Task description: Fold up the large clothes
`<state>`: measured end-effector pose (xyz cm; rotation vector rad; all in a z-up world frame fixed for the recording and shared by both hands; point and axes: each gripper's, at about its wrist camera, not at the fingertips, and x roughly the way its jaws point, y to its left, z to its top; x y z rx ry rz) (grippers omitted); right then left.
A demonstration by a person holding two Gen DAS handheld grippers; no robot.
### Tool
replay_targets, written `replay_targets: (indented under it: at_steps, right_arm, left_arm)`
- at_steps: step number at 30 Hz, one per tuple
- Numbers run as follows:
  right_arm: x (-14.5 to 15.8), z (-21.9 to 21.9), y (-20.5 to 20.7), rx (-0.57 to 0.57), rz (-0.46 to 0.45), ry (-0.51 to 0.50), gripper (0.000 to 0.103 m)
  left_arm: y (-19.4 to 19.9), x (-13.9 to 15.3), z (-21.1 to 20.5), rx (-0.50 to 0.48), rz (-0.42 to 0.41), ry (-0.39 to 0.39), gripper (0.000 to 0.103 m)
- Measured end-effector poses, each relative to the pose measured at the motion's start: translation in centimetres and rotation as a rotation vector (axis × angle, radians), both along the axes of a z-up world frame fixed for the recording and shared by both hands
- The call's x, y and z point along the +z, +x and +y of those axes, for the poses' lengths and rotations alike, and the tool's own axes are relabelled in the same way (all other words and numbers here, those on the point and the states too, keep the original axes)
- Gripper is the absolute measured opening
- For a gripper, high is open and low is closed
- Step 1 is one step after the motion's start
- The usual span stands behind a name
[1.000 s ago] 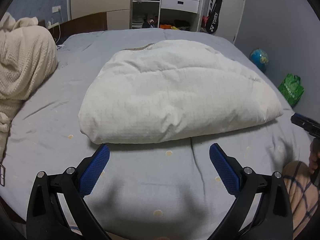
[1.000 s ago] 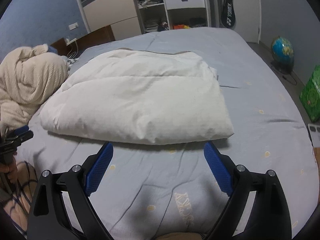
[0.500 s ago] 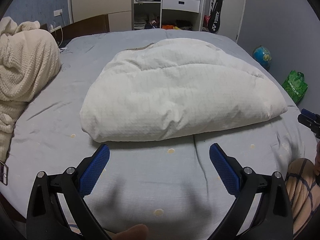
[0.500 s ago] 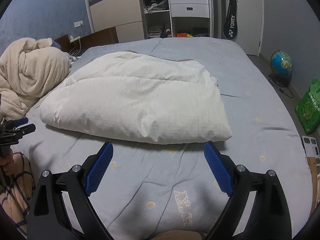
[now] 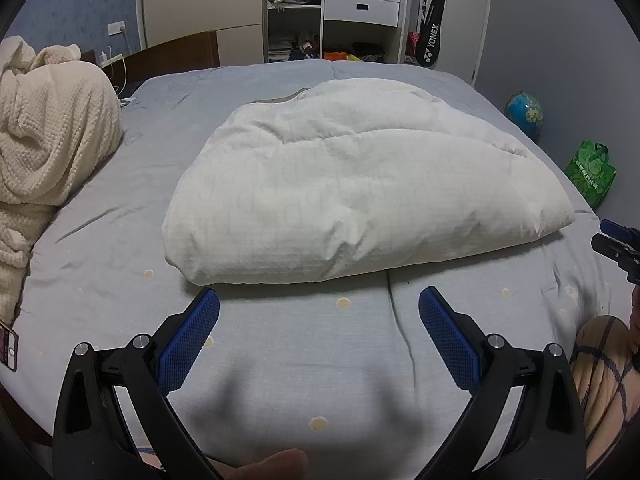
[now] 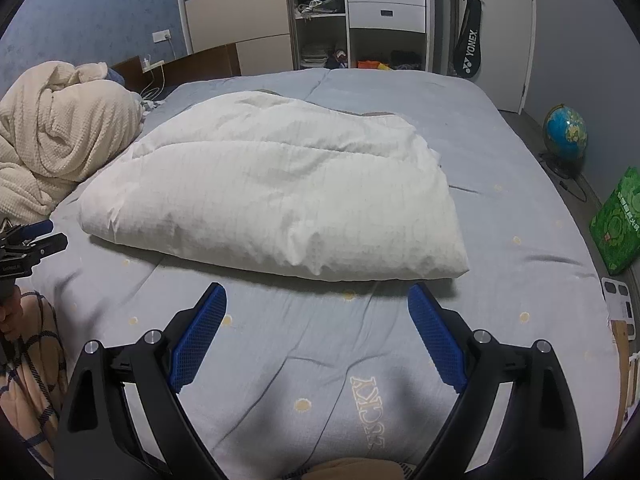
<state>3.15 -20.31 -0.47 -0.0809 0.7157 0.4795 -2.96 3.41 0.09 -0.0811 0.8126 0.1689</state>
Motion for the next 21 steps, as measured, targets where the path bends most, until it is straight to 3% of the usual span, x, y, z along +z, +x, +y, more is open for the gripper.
replay_targets:
  at_steps: [21]
  right_arm:
    - [-0.25,0.02,0.30,-0.001,0.010,0.000,0.088]
  left_arm:
    - [0.08,-0.03,-1.05,-0.031,-0.006,0.021,0.096]
